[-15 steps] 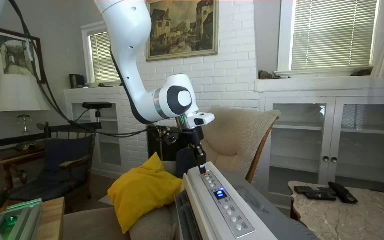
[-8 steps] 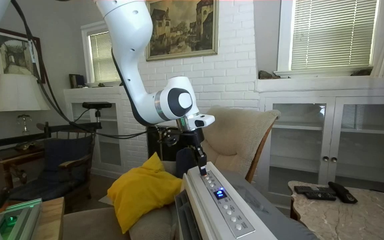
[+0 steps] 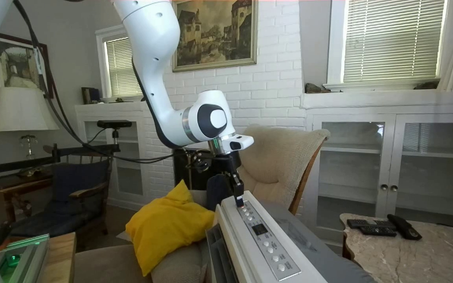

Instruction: Move the yellow cushion to the chair on the left then press a button to switch the aircon off

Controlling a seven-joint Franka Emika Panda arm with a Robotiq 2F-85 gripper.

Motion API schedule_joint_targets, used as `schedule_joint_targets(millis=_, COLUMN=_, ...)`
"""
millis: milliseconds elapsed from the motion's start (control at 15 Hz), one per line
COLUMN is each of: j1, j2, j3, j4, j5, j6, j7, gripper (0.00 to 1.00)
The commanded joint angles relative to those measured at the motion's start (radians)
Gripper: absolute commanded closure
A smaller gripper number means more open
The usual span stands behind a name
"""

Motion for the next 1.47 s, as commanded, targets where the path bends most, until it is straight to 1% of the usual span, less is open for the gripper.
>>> schedule_joint_targets(millis=0, j1=-0.007, j2=0.033, j3=0.009, j4=0.004, j5=0.067, j6=0.028, j7=-0.049, gripper=1.00)
schedule_joint_targets(millis=200, j1=0.000, j2=-0.013, j3=0.006, j4=-0.002, j5=0.082, j6=0.021, j7=-0.059, gripper=1.00)
schedule_joint_targets(millis=467, j1=0.024, j2=-0.093, j3=-0.008, j4=-0.018, j5=0.062, j6=-0.015, j7=-0.054, gripper=1.00)
schedule_joint_targets(millis=533, j1=0.029, j2=-0.119, j3=-0.011, j4=-0.021, j5=0.050, j6=-0.036, j7=-0.055, gripper=0.74)
schedule_joint_targets(millis=600, j1=0.031, j2=-0.139, j3=-0.011, j4=-0.021, j5=0.042, j6=-0.056, j7=-0.052, gripper=0.73)
schedule_joint_targets(millis=667, j1=0.036, j2=-0.161, j3=-0.017, j4=-0.021, j5=0.022, j6=-0.077, j7=-0.040, gripper=0.67)
schedule_joint_targets(millis=733, j1=0.027, j2=-0.188, j3=-0.003, j4=-0.023, j5=0.025, j6=-0.118, j7=-0.047, gripper=0.60)
schedule_joint_targets(millis=933, j1=0.006, j2=-0.268, j3=0.016, j4=-0.025, j5=-0.023, j6=-0.233, j7=-0.039, gripper=0.38)
schedule_joint_targets(millis=1000, j1=-0.010, j2=-0.295, j3=0.038, j4=-0.027, j5=-0.009, j6=-0.277, j7=-0.057, gripper=0.32)
schedule_joint_targets(millis=1067, j1=-0.023, j2=-0.322, j3=0.056, j4=-0.028, j5=0.001, j6=-0.327, j7=-0.067, gripper=0.24)
schedule_joint_targets(millis=1267, j1=-0.066, j2=-0.396, j3=0.116, j4=-0.026, j5=0.054, j6=-0.450, j7=-0.112, gripper=0.04)
schedule_joint_targets(millis=1333, j1=-0.080, j2=-0.418, j3=0.134, j4=-0.024, j5=0.076, j6=-0.487, j7=-0.131, gripper=0.01)
schedule_joint_targets(millis=1400, j1=-0.093, j2=-0.437, j3=0.149, j4=-0.022, j5=0.092, j6=-0.518, j7=-0.145, gripper=0.00)
